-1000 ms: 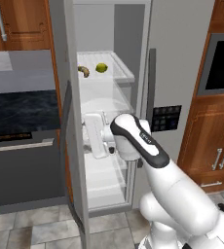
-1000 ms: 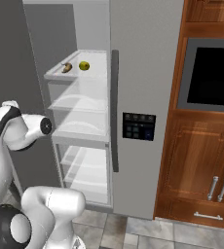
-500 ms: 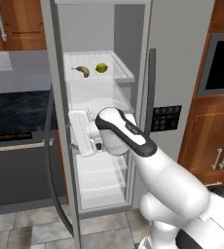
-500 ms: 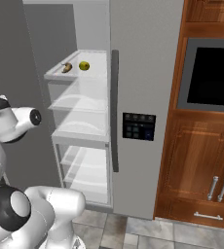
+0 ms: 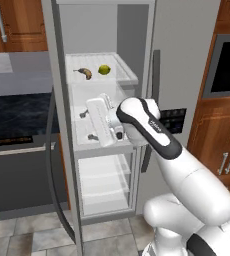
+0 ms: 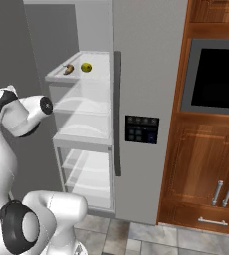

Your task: Retrieve the pear and banana from the fridge and place them into the bowl on the dining table.

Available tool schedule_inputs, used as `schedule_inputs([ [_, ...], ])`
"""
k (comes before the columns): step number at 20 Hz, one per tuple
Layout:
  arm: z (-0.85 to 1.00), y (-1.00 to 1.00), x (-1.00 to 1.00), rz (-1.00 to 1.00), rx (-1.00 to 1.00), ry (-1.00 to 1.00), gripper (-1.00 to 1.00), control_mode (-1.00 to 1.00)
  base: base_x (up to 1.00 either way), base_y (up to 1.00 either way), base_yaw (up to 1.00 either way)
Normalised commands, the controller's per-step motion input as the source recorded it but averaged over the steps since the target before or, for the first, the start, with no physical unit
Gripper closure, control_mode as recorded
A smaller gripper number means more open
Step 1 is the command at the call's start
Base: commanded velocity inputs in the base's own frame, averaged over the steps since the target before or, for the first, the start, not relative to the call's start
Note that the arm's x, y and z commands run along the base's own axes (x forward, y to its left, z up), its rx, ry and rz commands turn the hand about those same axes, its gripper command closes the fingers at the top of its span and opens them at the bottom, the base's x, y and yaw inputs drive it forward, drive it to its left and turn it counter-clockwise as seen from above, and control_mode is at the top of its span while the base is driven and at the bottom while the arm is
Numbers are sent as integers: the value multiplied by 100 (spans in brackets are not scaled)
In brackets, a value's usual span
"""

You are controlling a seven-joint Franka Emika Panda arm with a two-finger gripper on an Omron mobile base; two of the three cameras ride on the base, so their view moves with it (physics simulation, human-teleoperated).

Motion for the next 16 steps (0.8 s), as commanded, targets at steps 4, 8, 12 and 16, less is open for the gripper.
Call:
schedule_inputs([
  [4, 36, -82, -11, 0, -17, 0, -100, -100, 0, 0, 0],
  [8, 22, -96, -11, 0, -32, -1, -100, -100, 0, 0, 0],
  [12, 0, -95, -25, 0, -46, -15, -100, -100, 0, 0, 0],
  [16, 0, -98, -29, 0, -50, -23, -100, -100, 0, 0, 0],
])
